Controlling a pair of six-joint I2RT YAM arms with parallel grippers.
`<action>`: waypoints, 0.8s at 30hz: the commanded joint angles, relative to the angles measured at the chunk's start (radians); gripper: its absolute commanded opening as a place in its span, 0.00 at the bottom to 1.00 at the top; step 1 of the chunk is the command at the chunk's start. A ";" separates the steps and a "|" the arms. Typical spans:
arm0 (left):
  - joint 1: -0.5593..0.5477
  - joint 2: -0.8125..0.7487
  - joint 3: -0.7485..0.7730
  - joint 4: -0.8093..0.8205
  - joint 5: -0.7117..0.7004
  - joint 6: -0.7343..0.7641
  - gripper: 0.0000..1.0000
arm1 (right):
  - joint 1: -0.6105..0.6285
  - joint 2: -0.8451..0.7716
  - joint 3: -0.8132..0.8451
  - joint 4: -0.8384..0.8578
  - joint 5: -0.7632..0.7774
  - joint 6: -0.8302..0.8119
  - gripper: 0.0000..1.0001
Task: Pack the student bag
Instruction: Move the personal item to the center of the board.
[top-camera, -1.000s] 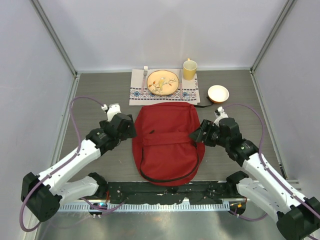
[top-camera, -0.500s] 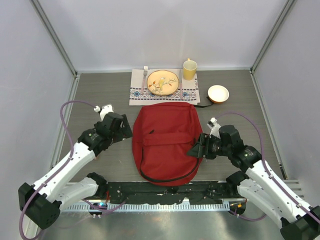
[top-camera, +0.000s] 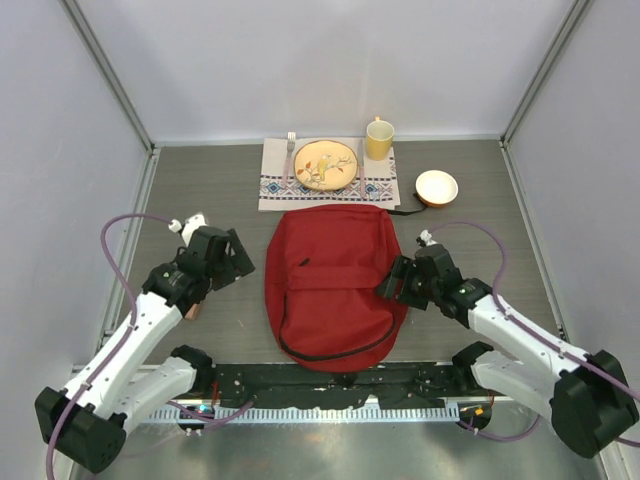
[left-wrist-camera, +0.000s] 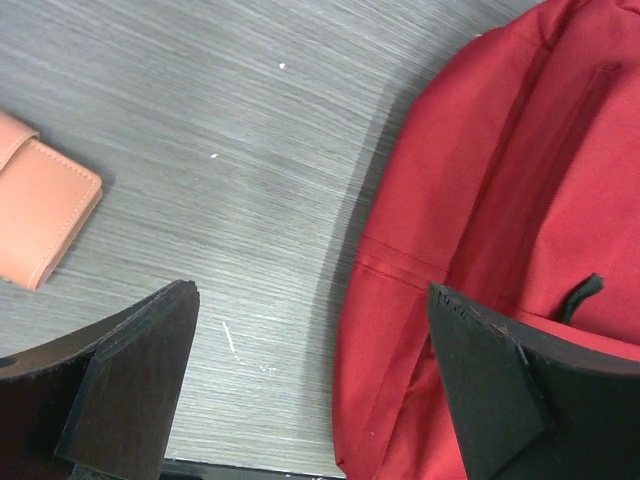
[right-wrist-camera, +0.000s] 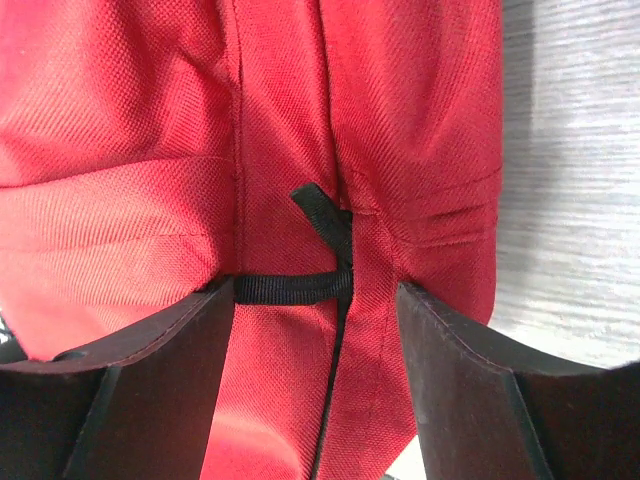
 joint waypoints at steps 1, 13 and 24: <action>0.048 -0.046 -0.038 -0.026 0.011 -0.035 1.00 | 0.003 0.109 0.017 0.221 0.098 0.062 0.71; 0.290 0.033 -0.028 -0.100 -0.046 0.020 1.00 | -0.005 -0.066 0.059 0.157 0.097 -0.042 0.74; 0.551 0.153 -0.081 -0.071 -0.083 -0.072 1.00 | -0.006 -0.256 0.098 -0.027 0.063 -0.079 0.76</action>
